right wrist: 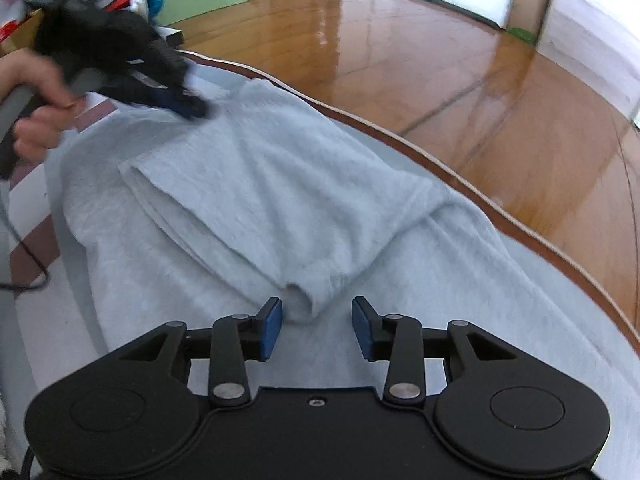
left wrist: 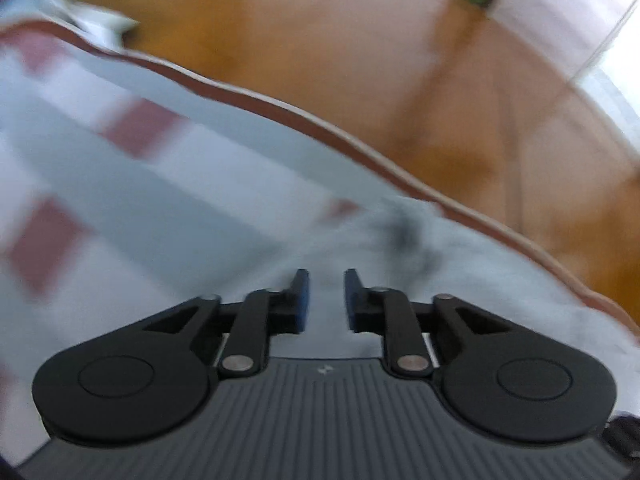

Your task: Fold clothes

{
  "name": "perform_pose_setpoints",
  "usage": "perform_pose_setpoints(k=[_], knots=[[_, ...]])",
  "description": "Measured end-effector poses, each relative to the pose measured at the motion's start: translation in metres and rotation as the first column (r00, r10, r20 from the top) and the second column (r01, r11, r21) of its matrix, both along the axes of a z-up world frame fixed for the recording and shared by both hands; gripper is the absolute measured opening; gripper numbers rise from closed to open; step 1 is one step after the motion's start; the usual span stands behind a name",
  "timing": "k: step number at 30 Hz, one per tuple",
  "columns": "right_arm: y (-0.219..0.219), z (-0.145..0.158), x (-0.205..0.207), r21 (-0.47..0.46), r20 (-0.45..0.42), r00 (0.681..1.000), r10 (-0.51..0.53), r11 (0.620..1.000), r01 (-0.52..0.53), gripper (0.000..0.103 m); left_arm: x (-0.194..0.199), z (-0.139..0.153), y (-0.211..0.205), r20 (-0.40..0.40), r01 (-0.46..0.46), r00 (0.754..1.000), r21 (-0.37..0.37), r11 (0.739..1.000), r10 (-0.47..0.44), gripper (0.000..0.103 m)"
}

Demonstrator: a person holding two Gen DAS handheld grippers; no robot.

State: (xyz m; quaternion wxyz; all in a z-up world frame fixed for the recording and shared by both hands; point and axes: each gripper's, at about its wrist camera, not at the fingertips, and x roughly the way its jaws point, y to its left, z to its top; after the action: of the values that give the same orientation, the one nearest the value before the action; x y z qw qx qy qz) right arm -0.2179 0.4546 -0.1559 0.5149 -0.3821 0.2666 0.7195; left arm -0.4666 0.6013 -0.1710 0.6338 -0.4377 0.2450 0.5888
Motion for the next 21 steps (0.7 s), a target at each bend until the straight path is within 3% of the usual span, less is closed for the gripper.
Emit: perform_pose_setpoints(k=[1, 2, 4, 5, 7, 10, 11, 13, 16, 18, 21], knots=[[-0.005, 0.003, 0.001, 0.016, -0.001, 1.000, -0.019, 1.000, 0.019, 0.043, -0.011, 0.006, -0.006, 0.052, -0.045, 0.998, 0.011, 0.999, 0.044, 0.043], [-0.010, 0.006, 0.001, 0.033, -0.003, 0.999, -0.036, 0.999, 0.036, 0.043, -0.026, 0.010, -0.012, 0.177, -0.092, 0.980, 0.010, 0.996, 0.089, 0.046], [-0.022, 0.016, -0.003, 0.079, -0.018, 0.998, -0.053, 0.995, 0.054, 0.045, -0.054, 0.009, -0.025, 0.395, -0.163, 0.904, -0.031, 0.986, 0.162, 0.050], [-0.026, 0.021, -0.006, 0.093, -0.034, 0.998, -0.051, 0.994, 0.054, 0.047, -0.061, 0.007, -0.029, 0.444, -0.186, 0.875, -0.058, 0.981, 0.192, 0.050], [-0.031, 0.034, -0.016, 0.119, -0.068, 0.997, -0.035, 0.992, 0.043, 0.064, -0.071, 0.006, -0.043, 0.468, -0.214, 0.851, -0.100, 0.972, 0.236, 0.051], [-0.036, 0.048, -0.040, 0.169, -0.074, 0.996, 0.040, 0.985, -0.027, 0.069, -0.082, 0.007, -0.064, 0.435, -0.234, 0.859, -0.138, 0.962, 0.271, 0.059], [-0.038, 0.050, -0.049, 0.179, -0.062, 0.996, 0.069, 0.982, -0.057, 0.070, -0.092, 0.004, -0.072, 0.455, -0.245, 0.843, -0.147, 0.958, 0.286, 0.062], [-0.041, 0.049, -0.070, 0.194, -0.022, 0.991, 0.135, 0.973, -0.128, 0.071, -0.111, -0.004, -0.087, 0.518, -0.282, 0.788, -0.176, 0.943, 0.332, 0.077], [-0.034, 0.036, -0.109, 0.163, 0.067, 0.986, 0.151, 0.974, -0.160, 0.071, -0.115, -0.022, -0.100, 0.576, -0.288, 0.721, -0.257, 0.923, 0.385, 0.081], [-0.030, 0.029, -0.132, 0.142, 0.079, 0.984, 0.160, 0.975, -0.170, 0.071, -0.113, -0.029, -0.103, 0.602, -0.236, 0.706, -0.297, 0.925, 0.373, 0.081], [-0.029, 0.030, -0.153, 0.157, 0.075, 0.976, 0.202, 0.965, -0.212, 0.071, -0.114, -0.025, -0.105, 0.602, -0.223, 0.714, -0.288, 0.931, 0.358, 0.081]])
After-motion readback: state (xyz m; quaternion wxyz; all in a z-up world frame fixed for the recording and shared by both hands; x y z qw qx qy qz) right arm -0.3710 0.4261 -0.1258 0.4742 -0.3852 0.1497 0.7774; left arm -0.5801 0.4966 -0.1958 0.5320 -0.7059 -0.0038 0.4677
